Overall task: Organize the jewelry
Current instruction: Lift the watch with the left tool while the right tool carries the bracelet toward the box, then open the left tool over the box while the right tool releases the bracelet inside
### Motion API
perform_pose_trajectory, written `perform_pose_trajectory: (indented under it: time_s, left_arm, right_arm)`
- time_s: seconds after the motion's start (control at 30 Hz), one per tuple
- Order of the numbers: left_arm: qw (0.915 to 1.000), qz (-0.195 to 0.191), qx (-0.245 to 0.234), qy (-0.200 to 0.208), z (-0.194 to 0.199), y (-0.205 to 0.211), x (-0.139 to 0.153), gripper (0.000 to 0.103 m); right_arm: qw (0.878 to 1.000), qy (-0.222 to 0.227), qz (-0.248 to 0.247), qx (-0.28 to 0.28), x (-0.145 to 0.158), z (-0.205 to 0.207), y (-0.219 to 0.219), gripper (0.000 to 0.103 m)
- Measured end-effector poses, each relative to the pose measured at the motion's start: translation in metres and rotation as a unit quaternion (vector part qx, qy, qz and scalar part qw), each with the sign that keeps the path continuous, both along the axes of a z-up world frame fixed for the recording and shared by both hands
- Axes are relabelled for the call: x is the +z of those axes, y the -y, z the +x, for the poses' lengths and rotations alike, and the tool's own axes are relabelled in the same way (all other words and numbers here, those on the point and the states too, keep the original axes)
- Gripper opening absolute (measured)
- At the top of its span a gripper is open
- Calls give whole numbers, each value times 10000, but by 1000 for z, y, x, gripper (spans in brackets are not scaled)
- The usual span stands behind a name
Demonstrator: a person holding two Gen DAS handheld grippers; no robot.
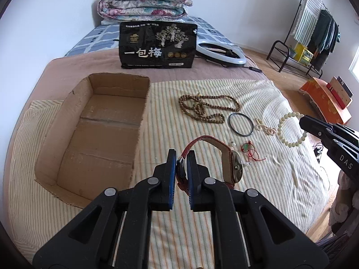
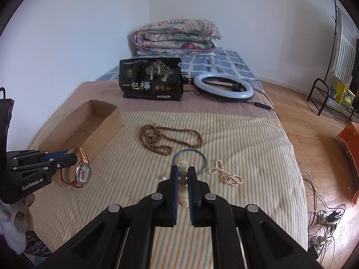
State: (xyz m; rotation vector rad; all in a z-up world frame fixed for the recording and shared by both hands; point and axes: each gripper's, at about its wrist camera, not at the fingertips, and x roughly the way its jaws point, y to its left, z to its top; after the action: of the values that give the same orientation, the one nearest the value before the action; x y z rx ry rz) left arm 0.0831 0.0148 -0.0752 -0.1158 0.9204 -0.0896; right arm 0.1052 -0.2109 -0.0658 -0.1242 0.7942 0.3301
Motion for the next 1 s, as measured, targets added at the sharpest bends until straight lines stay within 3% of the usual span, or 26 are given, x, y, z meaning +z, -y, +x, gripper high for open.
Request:
perform_pose_trajectory:
  time_s: [0.23, 0.57, 1.0]
  left_arm:
    - [9985, 17, 526, 120, -6, -51, 9, 7]
    - [9915, 105, 1298, 26, -13, -126, -3, 7]
    - [9825, 50, 1828, -347, -10, -176, -34, 7]
  right_arm:
    - [9982, 127, 127, 580, 11, 6, -61, 5]
    - [9920, 165, 275, 1218, 8, 14, -137, 5]
    - [9843, -99, 377, 1719, -27, 40, -219, 5]
